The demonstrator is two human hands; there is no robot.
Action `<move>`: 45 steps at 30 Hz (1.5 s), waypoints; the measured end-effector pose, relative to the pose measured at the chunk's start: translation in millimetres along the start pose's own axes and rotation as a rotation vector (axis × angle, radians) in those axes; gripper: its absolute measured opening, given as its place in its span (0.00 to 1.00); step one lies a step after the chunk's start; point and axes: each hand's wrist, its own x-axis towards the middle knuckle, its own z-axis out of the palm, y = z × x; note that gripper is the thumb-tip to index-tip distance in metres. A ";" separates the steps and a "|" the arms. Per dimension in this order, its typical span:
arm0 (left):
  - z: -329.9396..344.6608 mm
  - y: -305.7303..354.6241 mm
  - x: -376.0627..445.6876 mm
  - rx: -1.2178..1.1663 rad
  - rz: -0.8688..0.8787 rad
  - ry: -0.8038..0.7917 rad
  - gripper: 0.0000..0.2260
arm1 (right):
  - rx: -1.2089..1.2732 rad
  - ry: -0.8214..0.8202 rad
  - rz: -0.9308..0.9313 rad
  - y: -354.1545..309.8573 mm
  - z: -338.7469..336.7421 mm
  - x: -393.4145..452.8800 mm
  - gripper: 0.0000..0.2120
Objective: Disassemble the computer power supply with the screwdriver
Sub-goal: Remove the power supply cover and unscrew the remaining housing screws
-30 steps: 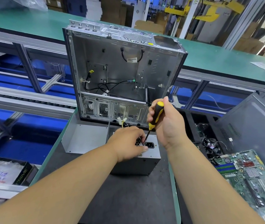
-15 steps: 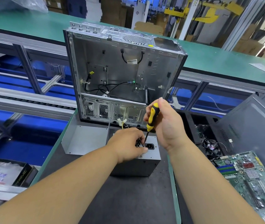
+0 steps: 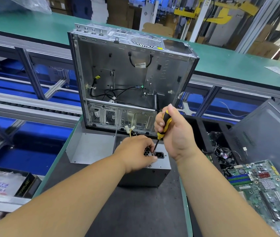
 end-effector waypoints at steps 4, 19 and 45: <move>0.1 0.1 0.0 0.008 -0.001 0.005 0.09 | -0.022 0.012 0.041 -2.8 -9.7 -1.3 0.16; -30.3 14.3 43.7 -0.085 -0.137 -0.567 0.34 | -0.044 0.030 0.102 -6.9 -5.8 -0.3 0.14; -14.1 -12.2 55.0 -0.154 0.085 -0.619 0.40 | -0.276 0.070 -0.045 0.9 7.4 -12.0 0.09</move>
